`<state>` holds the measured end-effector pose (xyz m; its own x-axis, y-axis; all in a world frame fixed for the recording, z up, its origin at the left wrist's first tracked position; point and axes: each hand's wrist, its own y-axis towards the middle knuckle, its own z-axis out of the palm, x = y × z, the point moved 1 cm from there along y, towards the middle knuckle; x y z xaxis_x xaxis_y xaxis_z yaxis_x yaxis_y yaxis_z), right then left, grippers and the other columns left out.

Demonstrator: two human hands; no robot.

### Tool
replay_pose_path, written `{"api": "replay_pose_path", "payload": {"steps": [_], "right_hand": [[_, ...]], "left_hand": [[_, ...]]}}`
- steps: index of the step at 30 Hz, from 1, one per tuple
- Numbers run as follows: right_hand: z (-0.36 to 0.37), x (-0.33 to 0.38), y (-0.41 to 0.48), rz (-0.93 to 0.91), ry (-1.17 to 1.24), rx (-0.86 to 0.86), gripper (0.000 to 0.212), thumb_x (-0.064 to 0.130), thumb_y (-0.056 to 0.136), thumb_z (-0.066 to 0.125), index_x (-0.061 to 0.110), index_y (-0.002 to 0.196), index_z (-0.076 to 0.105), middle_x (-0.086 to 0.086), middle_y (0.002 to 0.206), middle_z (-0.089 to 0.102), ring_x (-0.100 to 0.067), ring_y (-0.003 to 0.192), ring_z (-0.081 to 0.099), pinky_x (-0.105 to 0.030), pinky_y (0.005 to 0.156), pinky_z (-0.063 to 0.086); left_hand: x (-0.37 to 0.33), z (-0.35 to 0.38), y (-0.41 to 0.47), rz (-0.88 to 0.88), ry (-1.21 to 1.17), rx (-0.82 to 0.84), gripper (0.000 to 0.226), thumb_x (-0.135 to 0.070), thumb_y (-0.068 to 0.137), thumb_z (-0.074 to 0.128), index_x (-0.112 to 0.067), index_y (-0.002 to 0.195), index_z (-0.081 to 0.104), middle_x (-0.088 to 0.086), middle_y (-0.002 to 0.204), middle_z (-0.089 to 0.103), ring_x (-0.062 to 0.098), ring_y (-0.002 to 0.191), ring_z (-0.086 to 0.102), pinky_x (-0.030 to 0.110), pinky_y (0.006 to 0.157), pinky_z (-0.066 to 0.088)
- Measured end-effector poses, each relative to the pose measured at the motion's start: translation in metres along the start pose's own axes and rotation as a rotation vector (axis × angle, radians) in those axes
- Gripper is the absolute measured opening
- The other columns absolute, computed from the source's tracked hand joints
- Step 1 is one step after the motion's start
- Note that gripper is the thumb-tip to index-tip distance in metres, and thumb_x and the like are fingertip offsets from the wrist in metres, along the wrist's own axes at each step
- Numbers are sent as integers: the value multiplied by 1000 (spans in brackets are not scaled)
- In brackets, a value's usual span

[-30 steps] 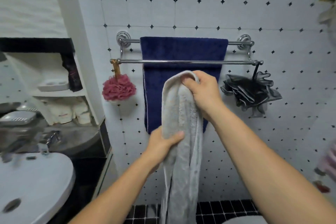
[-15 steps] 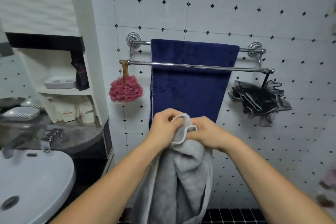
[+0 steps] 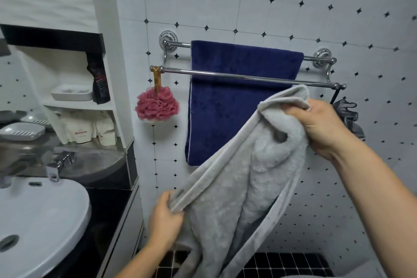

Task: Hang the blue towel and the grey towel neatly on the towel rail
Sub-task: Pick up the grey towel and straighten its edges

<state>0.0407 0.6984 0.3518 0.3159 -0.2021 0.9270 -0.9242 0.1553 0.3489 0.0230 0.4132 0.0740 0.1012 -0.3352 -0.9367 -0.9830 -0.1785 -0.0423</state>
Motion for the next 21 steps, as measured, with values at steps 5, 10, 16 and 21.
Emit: {"api": "replay_pose_path", "payload": {"steps": [5, 10, 16, 21], "right_hand": [[-28, -20, 11, 131, 116, -199, 5, 12, 84, 71, 12, 79, 70, -2, 70, 72, -16, 65, 66, -31, 66, 57], [-50, -78, 15, 357, -14, -567, 14, 11, 85, 69, 6, 98, 66, -8, 85, 67, -19, 70, 61, -37, 79, 53], [-13, -131, -13, 447, -180, -506, 18, 26, 87, 62, 10, 89, 69, -12, 85, 71, -30, 77, 66, -46, 80, 56], [47, -116, -53, 236, -316, -268, 30, 25, 93, 57, 15, 65, 61, 3, 65, 60, -16, 64, 54, -29, 59, 44]], "left_hand": [[-28, -39, -3, -50, -213, -98, 21, 12, 74, 67, -8, 80, 68, 5, 69, 65, 21, 67, 58, 20, 55, 46], [-64, -42, -4, -158, -509, 99, 10, -1, 86, 63, 5, 87, 71, 23, 86, 74, 34, 80, 70, 46, 80, 55], [-119, 7, -10, -400, -715, 149, 29, -27, 97, 55, -2, 100, 68, 21, 89, 75, 34, 79, 73, 44, 74, 59], [-137, 34, -20, -358, -638, 224, 27, -31, 86, 64, -7, 99, 71, 18, 93, 76, 34, 87, 73, 51, 88, 56]]}}
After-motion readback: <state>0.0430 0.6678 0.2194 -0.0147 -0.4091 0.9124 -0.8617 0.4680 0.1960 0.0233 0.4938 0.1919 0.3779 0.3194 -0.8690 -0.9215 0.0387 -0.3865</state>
